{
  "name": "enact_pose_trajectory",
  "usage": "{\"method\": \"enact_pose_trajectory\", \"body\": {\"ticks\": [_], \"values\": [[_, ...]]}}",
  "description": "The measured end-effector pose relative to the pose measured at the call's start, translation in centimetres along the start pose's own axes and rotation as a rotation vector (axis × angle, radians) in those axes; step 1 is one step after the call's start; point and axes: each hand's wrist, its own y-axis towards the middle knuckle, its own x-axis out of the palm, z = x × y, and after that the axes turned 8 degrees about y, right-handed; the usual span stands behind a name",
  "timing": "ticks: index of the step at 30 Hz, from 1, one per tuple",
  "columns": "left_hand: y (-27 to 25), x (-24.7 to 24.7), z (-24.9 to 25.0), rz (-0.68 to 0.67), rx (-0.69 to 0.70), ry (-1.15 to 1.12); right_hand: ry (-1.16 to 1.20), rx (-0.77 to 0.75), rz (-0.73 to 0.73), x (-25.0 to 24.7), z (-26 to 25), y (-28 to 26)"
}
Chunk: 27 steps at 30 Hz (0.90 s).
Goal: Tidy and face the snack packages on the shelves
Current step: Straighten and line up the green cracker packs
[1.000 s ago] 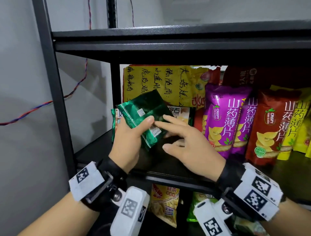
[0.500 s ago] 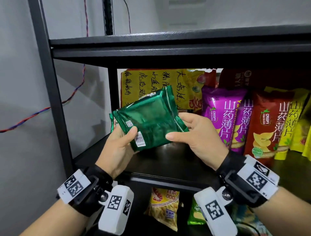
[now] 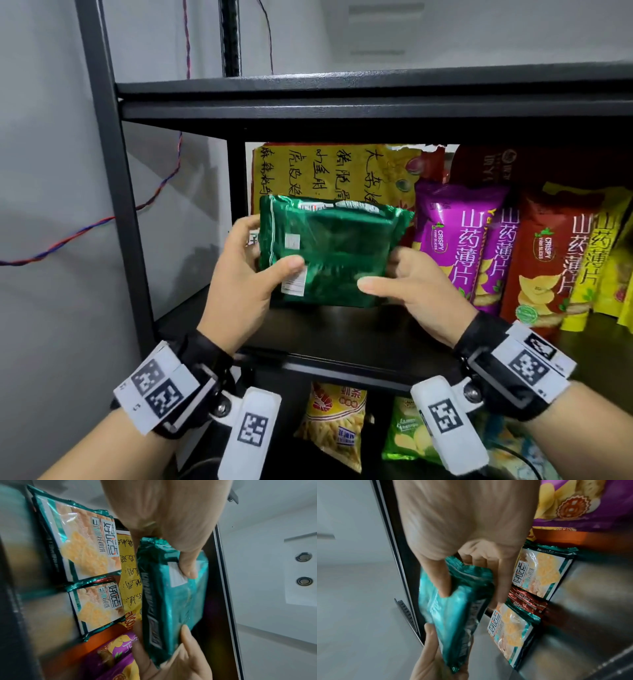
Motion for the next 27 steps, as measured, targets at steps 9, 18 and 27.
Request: {"method": "enact_pose_trajectory", "body": {"ticks": [9,18,27], "values": [[1.6,0.7,2.2,-0.125,-0.527,-0.201,0.299,0.495,0.071,0.7,-2.9,0.4],[1.2,1.3,2.7,-0.094,-0.218,0.494,0.256,0.297,0.237,1.9,-3.1,0.2],[-1.3,4.5,4.3,-0.211,-0.103,0.003,-0.24,-0.144,-0.049,4.8,-2.0,-1.6]]}}
